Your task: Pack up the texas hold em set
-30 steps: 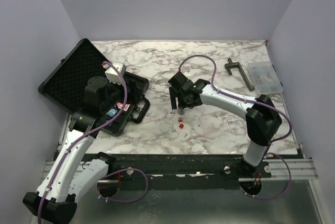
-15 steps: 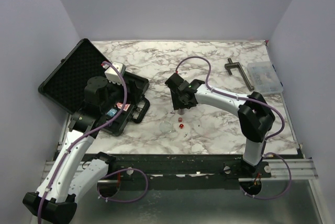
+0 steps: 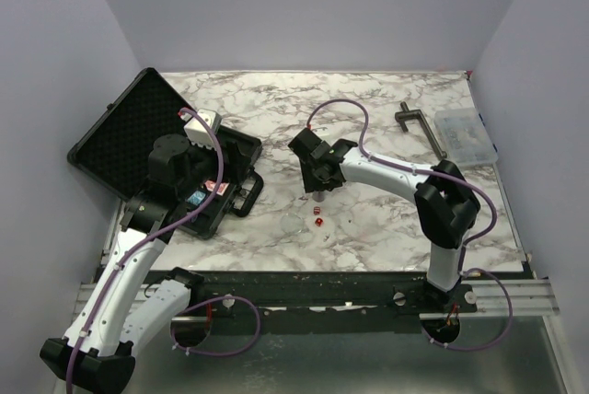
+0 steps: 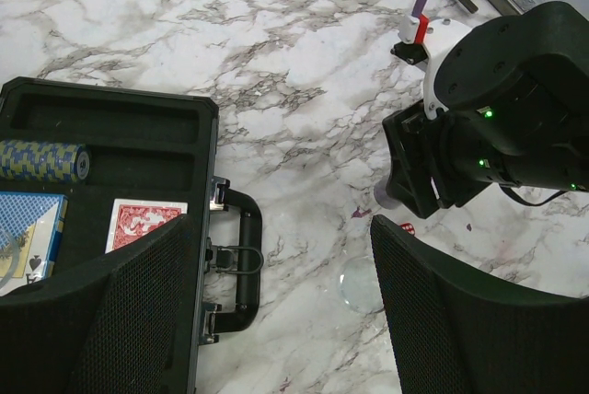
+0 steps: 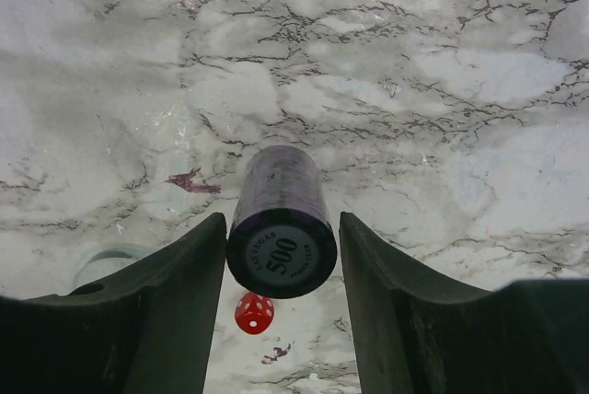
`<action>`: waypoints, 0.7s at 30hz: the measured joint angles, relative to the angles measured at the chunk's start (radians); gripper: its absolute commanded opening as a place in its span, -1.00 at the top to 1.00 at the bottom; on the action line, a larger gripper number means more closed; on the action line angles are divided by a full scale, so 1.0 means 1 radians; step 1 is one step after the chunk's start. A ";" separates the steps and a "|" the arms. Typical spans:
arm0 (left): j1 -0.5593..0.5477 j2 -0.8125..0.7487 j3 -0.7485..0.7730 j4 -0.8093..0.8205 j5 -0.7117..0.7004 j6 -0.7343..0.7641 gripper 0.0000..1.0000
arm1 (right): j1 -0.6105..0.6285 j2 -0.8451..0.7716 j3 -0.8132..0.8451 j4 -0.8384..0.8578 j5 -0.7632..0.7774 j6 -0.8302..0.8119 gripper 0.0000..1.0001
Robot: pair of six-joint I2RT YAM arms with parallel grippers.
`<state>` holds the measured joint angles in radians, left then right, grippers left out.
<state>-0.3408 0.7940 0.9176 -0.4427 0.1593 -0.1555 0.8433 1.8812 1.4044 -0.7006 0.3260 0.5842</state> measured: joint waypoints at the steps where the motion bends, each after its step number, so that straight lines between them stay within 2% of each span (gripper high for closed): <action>1: 0.000 0.000 0.000 0.000 0.000 0.000 -0.54 | 0.000 0.002 0.002 0.000 0.001 -0.001 -0.13; 17: 0.000 0.000 0.000 0.000 0.000 0.000 -0.54 | 0.000 0.020 0.014 0.000 0.006 -0.004 -0.08; 19: 0.000 0.000 0.000 0.000 0.000 0.000 -0.54 | 0.000 0.020 0.017 0.000 0.006 -0.008 0.04; 21: 0.000 0.000 0.000 0.000 0.000 0.000 -0.54 | 0.000 0.020 0.017 0.000 0.007 -0.013 0.29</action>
<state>-0.3408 0.7937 0.9176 -0.4427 0.1593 -0.1555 0.8433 1.9011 1.4216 -0.7002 0.3332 0.5716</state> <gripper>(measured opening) 0.770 0.494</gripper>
